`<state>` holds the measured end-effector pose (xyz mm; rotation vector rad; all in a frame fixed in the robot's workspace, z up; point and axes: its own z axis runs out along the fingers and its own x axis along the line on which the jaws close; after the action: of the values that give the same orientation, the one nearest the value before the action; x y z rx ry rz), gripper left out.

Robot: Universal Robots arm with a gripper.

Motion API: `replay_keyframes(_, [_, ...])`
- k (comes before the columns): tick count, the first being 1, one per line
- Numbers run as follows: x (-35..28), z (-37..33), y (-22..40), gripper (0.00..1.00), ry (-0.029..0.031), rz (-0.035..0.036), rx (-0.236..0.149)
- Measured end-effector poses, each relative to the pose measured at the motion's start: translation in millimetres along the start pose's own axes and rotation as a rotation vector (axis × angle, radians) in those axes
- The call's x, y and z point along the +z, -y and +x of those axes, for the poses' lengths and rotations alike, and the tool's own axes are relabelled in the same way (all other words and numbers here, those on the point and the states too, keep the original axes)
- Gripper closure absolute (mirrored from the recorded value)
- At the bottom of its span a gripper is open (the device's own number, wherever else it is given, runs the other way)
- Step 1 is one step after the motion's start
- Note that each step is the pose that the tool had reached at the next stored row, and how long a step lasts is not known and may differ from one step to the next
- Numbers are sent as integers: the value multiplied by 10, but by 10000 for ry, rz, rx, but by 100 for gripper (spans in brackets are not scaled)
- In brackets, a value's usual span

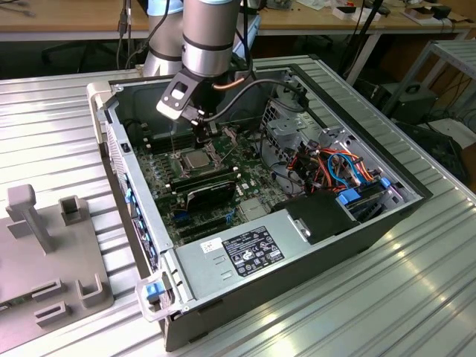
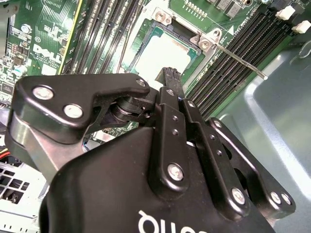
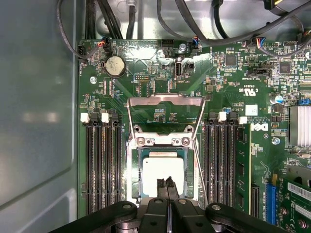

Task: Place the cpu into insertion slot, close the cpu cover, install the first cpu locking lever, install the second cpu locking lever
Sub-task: 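Close the cpu cover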

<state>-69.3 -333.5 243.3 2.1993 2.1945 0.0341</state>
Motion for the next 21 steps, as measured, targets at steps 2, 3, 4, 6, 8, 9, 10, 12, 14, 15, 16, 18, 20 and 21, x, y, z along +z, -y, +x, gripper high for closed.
replay_keyframes(2, [-3,0,-1,89,-2,-1,0])
replay_keyframes(3, [-7,0,-1,89,-2,-2,1])
replay_keyframes(4, [-8,0,-1,89,-2,-1,0])
replay_keyframes(6, [-12,0,-2,89,0,0,0])
replay_keyframes(8, [-15,0,-2,89,-1,-1,0])
replay_keyframes(9, [-16,0,-2,89,-1,0,0])
replay_keyframes(10, [-16,0,-2,89,-1,-1,0])
replay_keyframes(12, [-18,0,-2,89,0,0,0])
replay_keyframes(14, [-33,-1,-2,89,3,2,0])
replay_keyframes(15, [-40,-1,-3,89,1,0,0])
replay_keyframes(16, [-40,0,-3,89,-3,-2,0])
replay_keyframes(18, [-44,0,-3,89,-2,-1,0])
replay_keyframes(20, [-46,0,-4,89,-2,-1,0])
replay_keyframes(21, [-51,0,-4,89,0,1,-1])
